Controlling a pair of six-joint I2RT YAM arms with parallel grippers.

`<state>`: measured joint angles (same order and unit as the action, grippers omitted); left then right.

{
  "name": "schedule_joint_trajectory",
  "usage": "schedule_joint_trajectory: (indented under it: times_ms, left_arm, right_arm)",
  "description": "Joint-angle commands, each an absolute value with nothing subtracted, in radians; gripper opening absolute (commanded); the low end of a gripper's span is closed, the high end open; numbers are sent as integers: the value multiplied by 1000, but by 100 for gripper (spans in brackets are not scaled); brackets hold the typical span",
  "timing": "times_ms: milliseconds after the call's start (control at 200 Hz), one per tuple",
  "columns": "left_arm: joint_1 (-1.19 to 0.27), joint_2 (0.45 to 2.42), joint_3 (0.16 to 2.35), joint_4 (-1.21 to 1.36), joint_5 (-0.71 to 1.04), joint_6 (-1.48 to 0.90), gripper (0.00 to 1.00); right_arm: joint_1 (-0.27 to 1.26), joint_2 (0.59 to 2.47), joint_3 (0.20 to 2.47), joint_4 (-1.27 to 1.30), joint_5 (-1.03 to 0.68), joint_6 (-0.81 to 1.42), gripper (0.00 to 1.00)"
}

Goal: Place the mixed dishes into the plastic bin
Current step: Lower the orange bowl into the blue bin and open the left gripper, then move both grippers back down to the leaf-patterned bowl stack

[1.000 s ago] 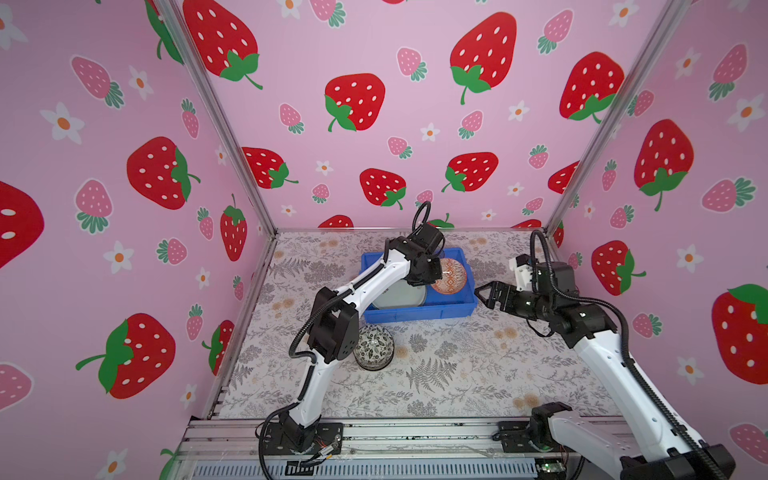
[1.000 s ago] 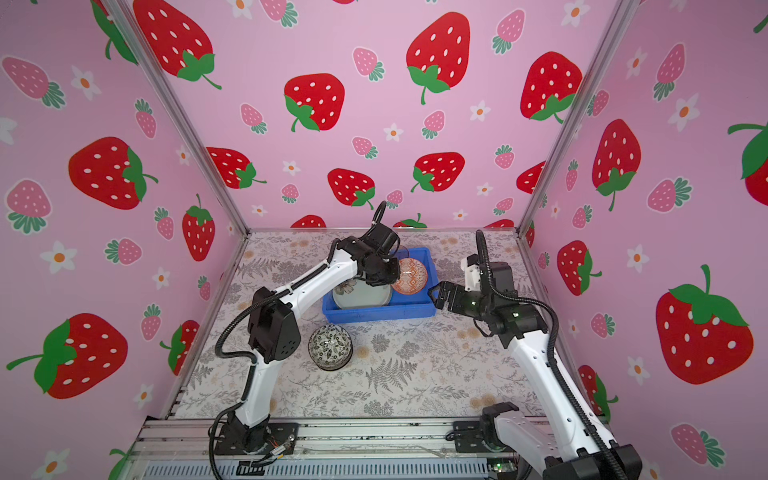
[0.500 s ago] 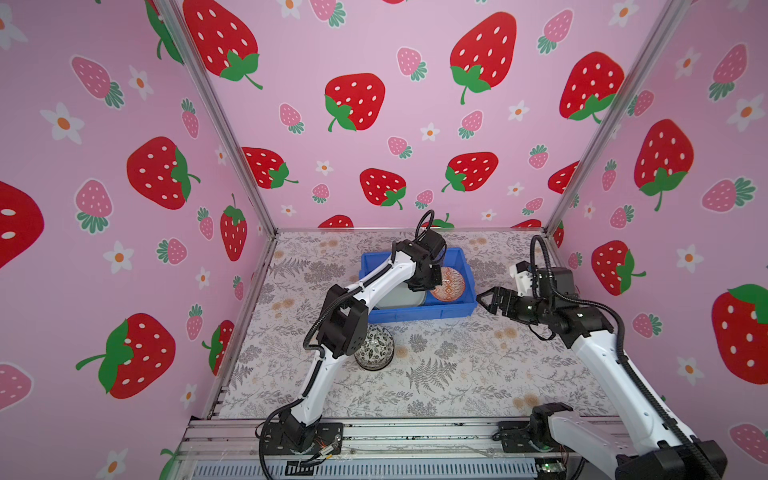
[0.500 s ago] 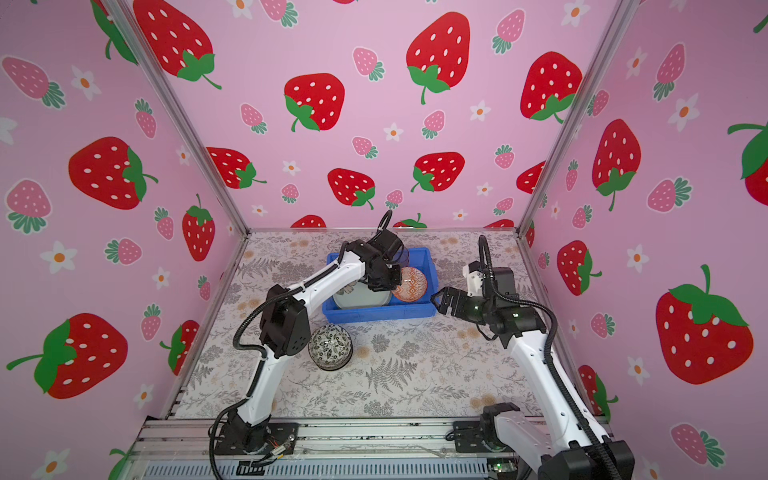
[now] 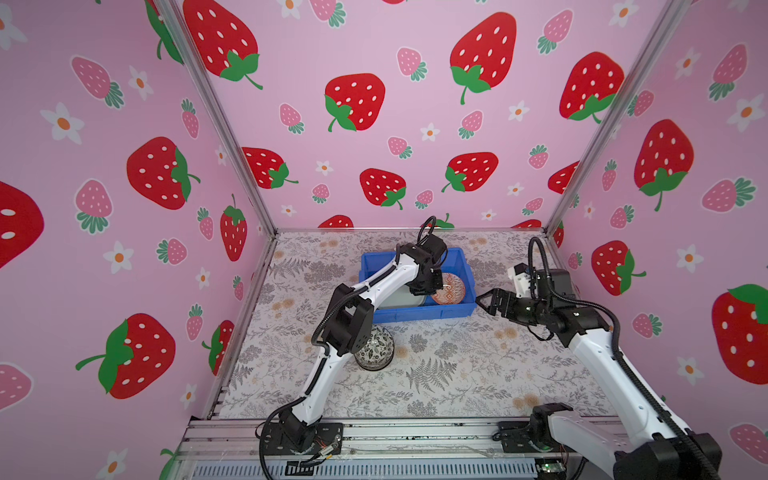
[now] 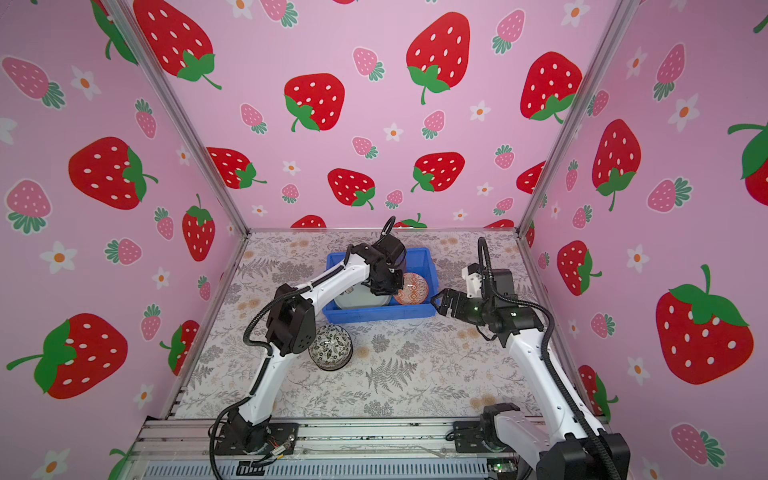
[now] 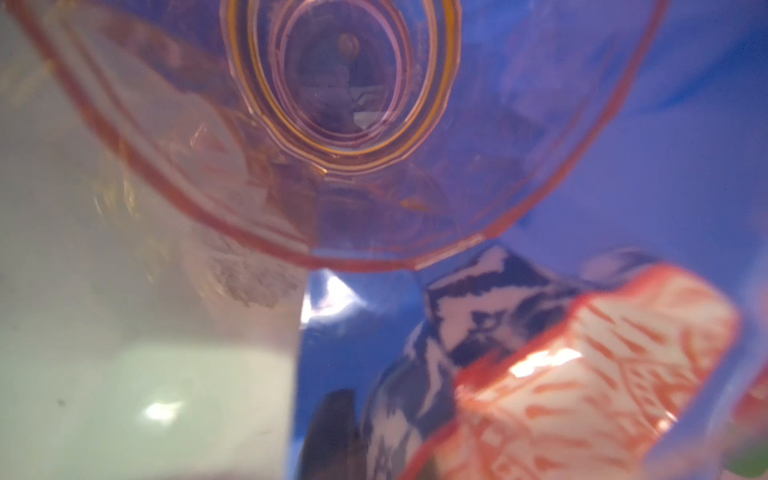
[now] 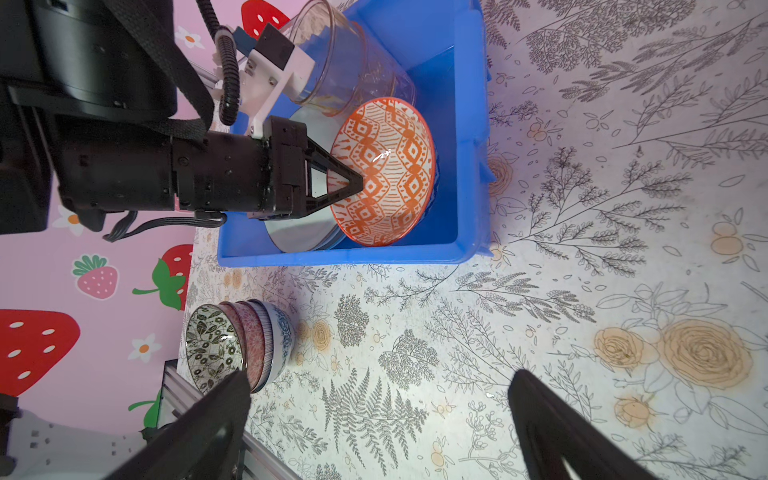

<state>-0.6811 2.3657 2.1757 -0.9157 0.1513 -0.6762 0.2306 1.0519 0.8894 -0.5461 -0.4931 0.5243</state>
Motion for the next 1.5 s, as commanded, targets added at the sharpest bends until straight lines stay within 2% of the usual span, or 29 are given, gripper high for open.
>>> schedule_joint_trajectory:
  times_ms: [0, 220, 485, 950, 1281, 1391, 1496]
  left_arm:
    - [-689, 2390, 2229, -913, 179, -666, 10]
    - [-690, 2405, 2242, -919, 185, -658, 23]
    - [-689, 2411, 2246, -921, 198, -655, 29]
    - [-697, 2378, 2354, -978, 193, -632, 58]
    - [-698, 2297, 2403, -1035, 160, -605, 76]
    - [-699, 2205, 2384, -1035, 144, -593, 83]
    - [-698, 2088, 2326, -1035, 58, -572, 89]
  right_arm:
    - [223, 1054, 876, -533, -511, 505, 99]
    - [221, 1058, 872, -526, -514, 506, 99]
    - [218, 1057, 870, -526, -518, 506, 99]
    - [218, 1050, 877, -523, -524, 514, 99]
    - [218, 1052, 904, -543, -512, 490, 99]
    - [218, 1061, 936, -578, -487, 456, 99]
    - [222, 1073, 979, -625, -454, 433, 99]
